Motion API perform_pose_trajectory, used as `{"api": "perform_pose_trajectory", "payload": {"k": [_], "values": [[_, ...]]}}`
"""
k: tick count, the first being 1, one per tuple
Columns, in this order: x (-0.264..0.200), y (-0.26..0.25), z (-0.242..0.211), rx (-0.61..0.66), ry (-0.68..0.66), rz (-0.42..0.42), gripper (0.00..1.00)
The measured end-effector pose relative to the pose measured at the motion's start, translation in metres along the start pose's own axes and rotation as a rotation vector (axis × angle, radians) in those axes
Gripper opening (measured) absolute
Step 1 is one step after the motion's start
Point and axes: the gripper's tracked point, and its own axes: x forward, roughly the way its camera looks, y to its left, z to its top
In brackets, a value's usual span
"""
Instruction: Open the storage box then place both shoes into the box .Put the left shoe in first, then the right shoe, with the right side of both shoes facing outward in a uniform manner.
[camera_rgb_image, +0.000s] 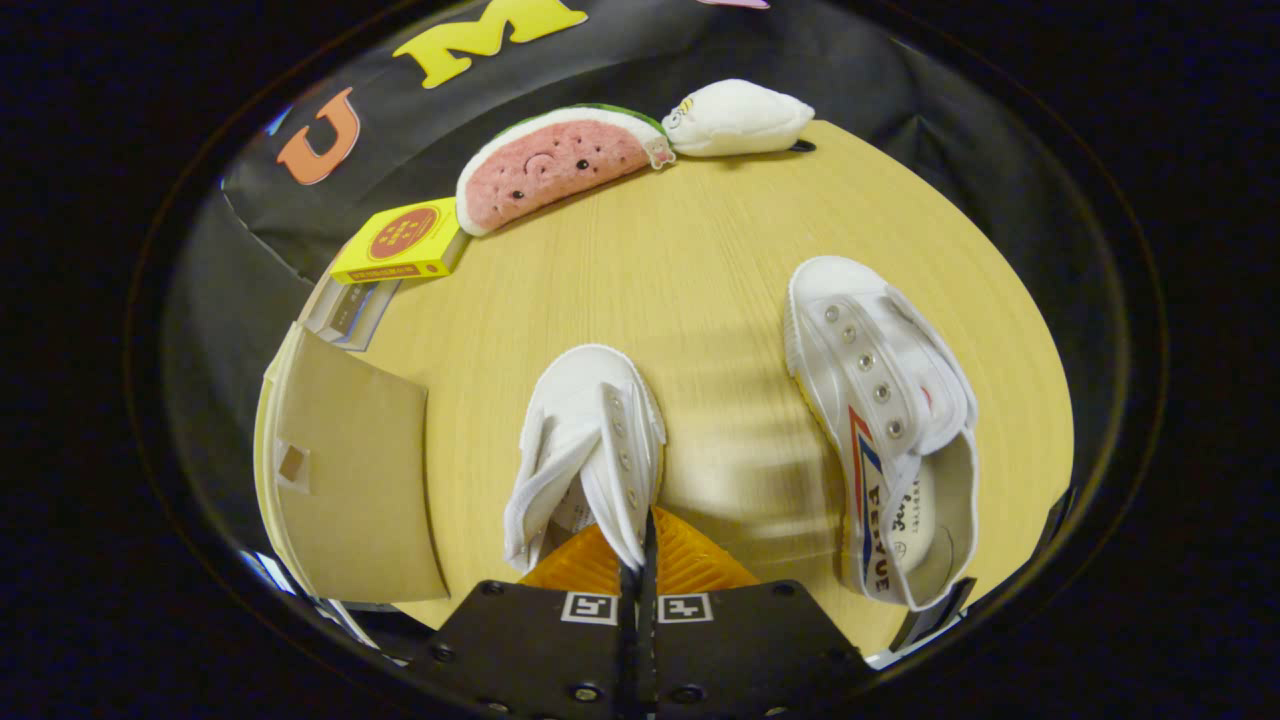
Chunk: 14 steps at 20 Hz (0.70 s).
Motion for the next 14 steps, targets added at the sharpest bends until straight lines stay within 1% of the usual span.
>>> {"api": "perform_pose_trajectory", "payload": {"k": [5,10,14], "values": [[-0.059,0.034,0.003,0.082,-0.060,-0.011,0.00],[-0.130,0.111,0.011,0.120,-0.167,0.013,0.00],[-0.162,0.186,0.010,0.091,-0.232,0.052,0.00]]}}
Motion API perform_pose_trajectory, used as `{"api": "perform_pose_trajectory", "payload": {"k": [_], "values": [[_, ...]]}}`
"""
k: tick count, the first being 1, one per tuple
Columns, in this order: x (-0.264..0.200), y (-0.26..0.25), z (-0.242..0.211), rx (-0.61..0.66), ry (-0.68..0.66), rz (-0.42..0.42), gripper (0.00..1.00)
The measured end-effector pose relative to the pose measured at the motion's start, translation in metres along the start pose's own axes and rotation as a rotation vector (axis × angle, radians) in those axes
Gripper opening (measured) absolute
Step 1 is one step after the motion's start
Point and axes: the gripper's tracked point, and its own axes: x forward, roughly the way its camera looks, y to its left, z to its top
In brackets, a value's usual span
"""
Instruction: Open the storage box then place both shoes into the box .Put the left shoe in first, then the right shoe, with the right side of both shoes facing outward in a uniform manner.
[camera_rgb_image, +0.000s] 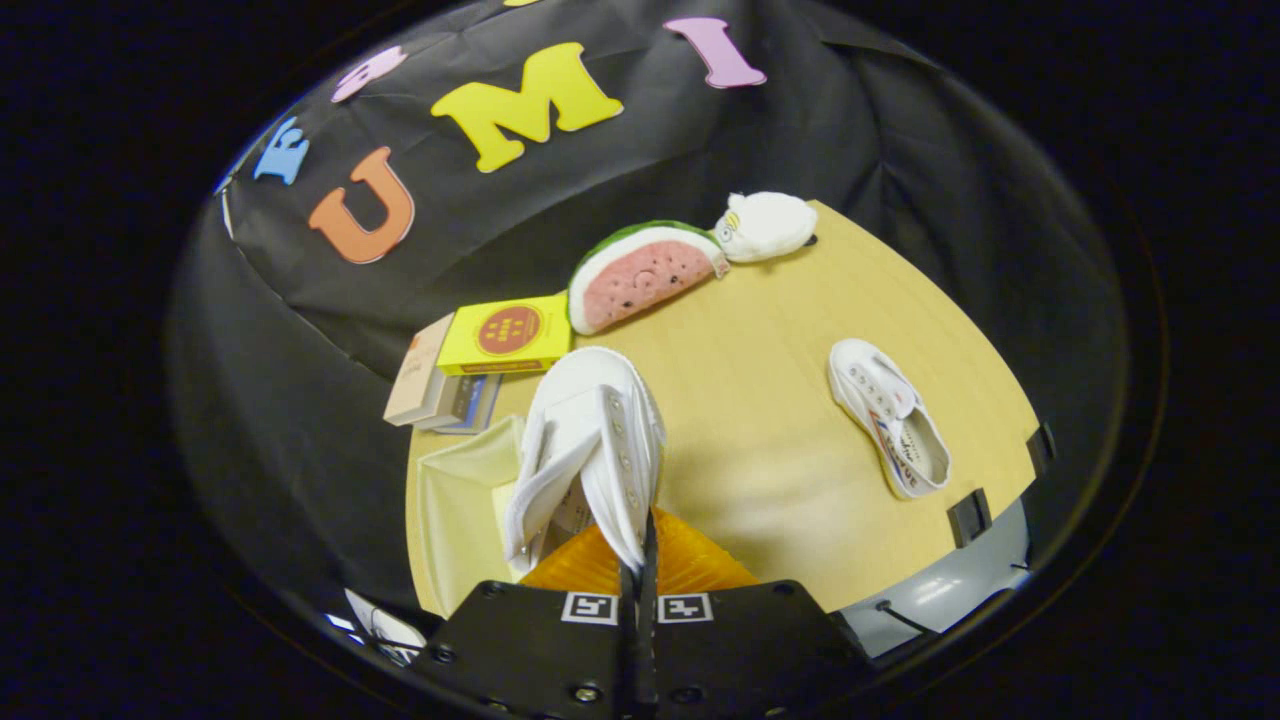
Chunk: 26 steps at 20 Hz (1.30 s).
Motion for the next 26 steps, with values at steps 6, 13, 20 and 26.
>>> {"api": "perform_pose_trajectory", "payload": {"k": [6,13,20,26], "values": [[0.025,0.106,-0.042,-0.038,0.034,0.062,0.00],[0.085,0.160,-0.094,-0.052,0.107,0.036,0.00],[0.114,0.159,-0.105,-0.059,0.060,-0.008,0.00],[0.122,0.152,-0.111,-0.093,0.033,-0.018,0.00]]}}
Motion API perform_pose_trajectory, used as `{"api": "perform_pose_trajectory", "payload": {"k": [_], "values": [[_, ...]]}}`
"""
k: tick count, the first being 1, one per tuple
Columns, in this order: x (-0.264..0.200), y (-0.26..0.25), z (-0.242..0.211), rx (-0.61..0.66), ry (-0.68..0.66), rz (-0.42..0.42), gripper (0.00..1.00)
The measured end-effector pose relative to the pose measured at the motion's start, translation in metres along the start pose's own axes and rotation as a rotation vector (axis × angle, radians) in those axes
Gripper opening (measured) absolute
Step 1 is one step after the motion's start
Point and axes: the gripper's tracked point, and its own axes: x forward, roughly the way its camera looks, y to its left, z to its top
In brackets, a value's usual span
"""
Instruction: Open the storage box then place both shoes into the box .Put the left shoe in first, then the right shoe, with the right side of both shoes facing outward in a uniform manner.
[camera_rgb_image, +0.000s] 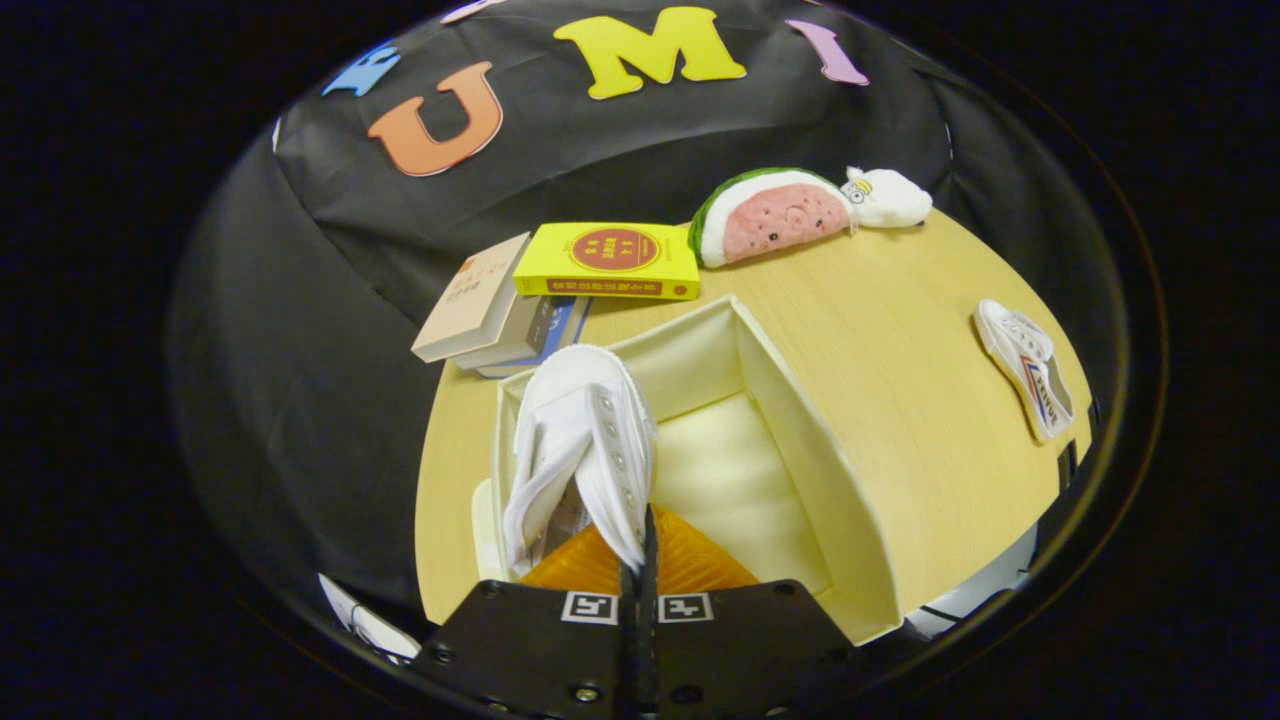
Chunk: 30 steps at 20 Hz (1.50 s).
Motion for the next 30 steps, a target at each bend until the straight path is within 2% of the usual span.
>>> {"api": "perform_pose_trajectory", "payload": {"k": [10,16,18,19,23,30], "values": [[0.009,0.001,-0.015,-0.019,0.024,0.035,0.00],[0.023,-0.007,-0.023,-0.002,0.064,0.005,0.00],[0.030,0.004,-0.027,-0.005,0.081,0.040,0.02],[0.035,0.007,-0.028,-0.011,0.098,0.066,0.09],[0.026,0.003,-0.031,-0.096,0.115,0.018,0.95],[-0.033,-0.008,0.007,-0.214,-0.073,0.055,0.95]]}}
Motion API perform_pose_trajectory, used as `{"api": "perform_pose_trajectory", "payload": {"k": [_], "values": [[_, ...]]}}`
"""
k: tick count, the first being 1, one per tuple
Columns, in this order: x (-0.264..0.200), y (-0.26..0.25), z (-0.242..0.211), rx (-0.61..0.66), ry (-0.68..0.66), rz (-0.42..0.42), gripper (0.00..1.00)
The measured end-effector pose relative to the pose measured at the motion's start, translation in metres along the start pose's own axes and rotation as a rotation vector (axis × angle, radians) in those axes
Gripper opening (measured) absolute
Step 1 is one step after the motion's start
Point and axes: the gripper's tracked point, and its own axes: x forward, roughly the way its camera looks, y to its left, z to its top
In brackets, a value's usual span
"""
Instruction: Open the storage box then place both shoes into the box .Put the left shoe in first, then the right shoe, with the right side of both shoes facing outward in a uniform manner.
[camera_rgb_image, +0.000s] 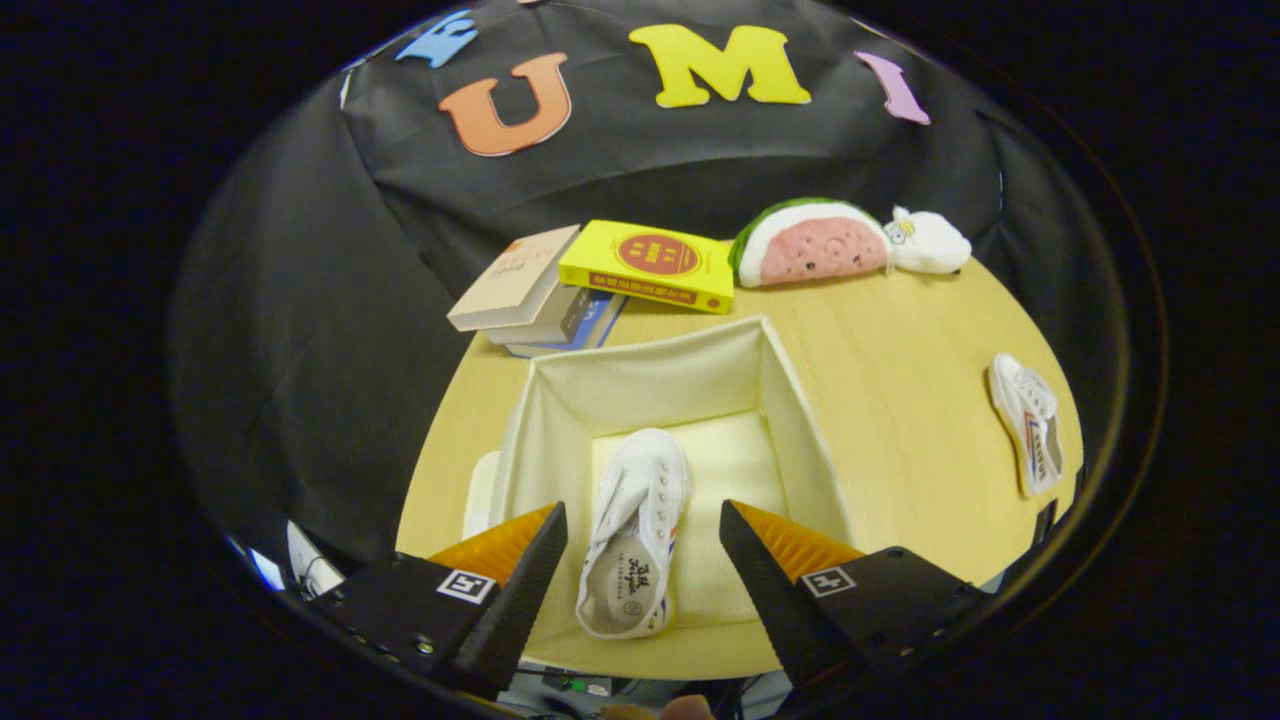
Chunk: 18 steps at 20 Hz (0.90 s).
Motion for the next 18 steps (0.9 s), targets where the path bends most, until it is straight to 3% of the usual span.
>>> {"api": "perform_pose_trajectory", "payload": {"k": [5,9,18], "values": [[-0.065,-0.033,0.035,-0.123,-0.173,0.005,0.95],[-0.113,-0.099,0.045,-0.187,-0.271,-0.040,0.96],[-0.162,-0.322,0.031,-0.047,-0.275,-0.187,0.96]]}}
